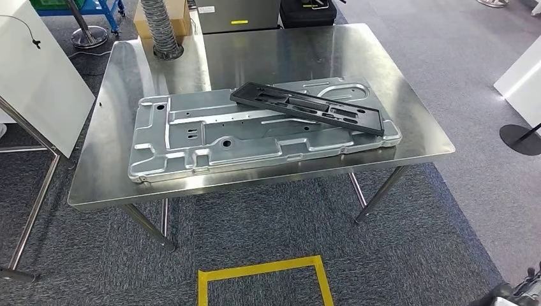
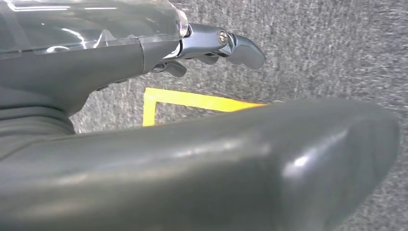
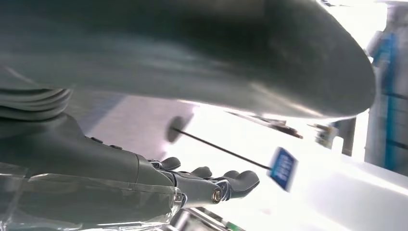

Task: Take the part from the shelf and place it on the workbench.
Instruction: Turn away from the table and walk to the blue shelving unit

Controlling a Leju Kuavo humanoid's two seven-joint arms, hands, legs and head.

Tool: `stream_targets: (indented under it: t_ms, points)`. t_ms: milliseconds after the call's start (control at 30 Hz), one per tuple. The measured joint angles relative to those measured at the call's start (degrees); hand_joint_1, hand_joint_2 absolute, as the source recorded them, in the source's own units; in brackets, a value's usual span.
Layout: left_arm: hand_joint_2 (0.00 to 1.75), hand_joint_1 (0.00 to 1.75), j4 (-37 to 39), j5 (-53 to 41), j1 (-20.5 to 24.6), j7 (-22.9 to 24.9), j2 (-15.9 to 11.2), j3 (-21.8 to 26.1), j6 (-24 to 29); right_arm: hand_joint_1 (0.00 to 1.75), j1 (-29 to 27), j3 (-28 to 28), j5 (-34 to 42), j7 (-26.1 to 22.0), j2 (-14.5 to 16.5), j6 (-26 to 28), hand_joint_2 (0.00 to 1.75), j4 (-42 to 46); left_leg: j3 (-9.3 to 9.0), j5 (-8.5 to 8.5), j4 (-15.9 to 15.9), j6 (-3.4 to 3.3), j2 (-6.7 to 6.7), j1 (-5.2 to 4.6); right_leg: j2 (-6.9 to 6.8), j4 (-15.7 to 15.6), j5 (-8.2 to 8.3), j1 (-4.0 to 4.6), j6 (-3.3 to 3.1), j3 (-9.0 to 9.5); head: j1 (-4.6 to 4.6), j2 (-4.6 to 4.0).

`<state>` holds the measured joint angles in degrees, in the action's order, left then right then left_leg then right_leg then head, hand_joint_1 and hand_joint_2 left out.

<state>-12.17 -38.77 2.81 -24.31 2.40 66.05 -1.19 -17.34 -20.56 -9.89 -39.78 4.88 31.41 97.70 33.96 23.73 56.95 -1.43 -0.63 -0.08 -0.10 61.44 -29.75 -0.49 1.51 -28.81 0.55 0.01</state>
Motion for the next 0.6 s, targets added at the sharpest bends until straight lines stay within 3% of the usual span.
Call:
stream_targets:
  t_ms: [67,167,233,300,333,367,400,467,533,600]
  points:
    - [0.0,0.0,0.0,-1.3,0.1,-0.2,0.2,0.5,-0.1,0.0,1.4,-1.5,-1.6,0.0,0.1,-2.4,0.0,-3.5,0.39,-1.0,0.0,0.58,-0.04,-0.01,-0.01,-5.7,-0.57,0.42,-0.66,3.46,0.04,0.0]
    - [0.0,0.0,0.0,-3.4,0.3,-0.3,0.2,1.4,-0.3,0.0,2.8,-4.3,-1.9,0.1,0.2,-2.6,0.0,-9.2,0.73,-1.65,0.0,1.53,0.07,0.2,-0.32,-6.9,0.5,0.54,-1.55,3.2,0.34,-0.01]
    - [0.0,0.0,0.0,-4.2,0.2,-0.2,0.3,1.8,-0.4,0.0,3.2,-4.8,-0.3,0.1,0.1,-1.1,0.0,-14.0,1.96,2.18,3.3,1.98,0.24,0.31,-0.64,-7.2,1.88,0.3,-2.31,2.09,0.18,-0.01]
    - [0.0,0.0,0.0,-4.7,0.2,-0.1,0.4,2.1,-0.6,0.0,4.0,-5.4,0.2,0.0,0.0,-1.6,0.0,-19.4,3.94,8.21,10.5,2.36,0.28,0.47,-0.7,-7.1,3.15,0.4,-2.69,0.28,-0.01,-0.01]
    - [0.0,0.0,0.0,-4.9,0.3,-0.1,0.4,2.3,-0.7,0.0,4.5,-6.0,0.0,0.0,0.0,-2.3,0.0,-22.4,4.48,9.86,13.9,2.53,0.27,0.52,-0.7,-6.9,3.78,0.44,-2.69,-0.67,-0.04,-0.01]
    - [0.0,0.0,0.0,-5.0,0.3,0.0,0.4,2.4,-0.7,0.0,5.0,-6.5,-0.3,0.0,0.0,-3.1,0.0,-25.5,4.29,10.05,15.9,2.65,0.27,0.55,-0.7,-6.7,4.38,0.47,-2.61,-1.66,-0.08,-0.01]
    - [0.0,0.0,0.0,-5.1,0.3,0.0,0.5,2.6,-0.7,0.0,5.5,-7.1,-0.8,0.0,0.0,-3.7,0.0,-28.4,3.36,9.07,16.2,2.72,0.26,0.57,-0.72,-6.4,4.88,0.46,-2.49,-2.61,-0.1,-0.01]
    - [0.0,0.0,0.0,-5.4,0.3,0.1,0.5,2.8,-0.7,0.0,6.6,-8.6,-2.2,0.0,-0.1,-4.9,0.0,-34.3,-1.53,5.82,11.1,2.67,0.07,0.62,-0.84,-5.4,5.71,0.38,-2.13,-4.59,-0.13,-0.01]
    - [0.0,0.0,0.0,-5.6,0.5,0.0,0.6,3.1,-0.5,0.0,8.3,-10.4,-3.1,0.0,-0.4,-6.0,0.0,-41.4,-7.01,5.75,3.1,2.34,-0.93,0.46,-1.14,-4.2,6.28,0.57,-1.67,-5.94,-0.19,0.0]
    - [0.0,0.0,0.0,-5.7,0.8,0.0,0.7,3.3,-0.4,0.0,10.2,-12.2,-3.3,0.1,-1.0,-6.6,0.0,-49.8,-8.78,7.06,-0.5,1.56,-1.33,0.17,-1.74,-3.7,6.85,0.74,-1.04,-6.28,-0.17,0.01]
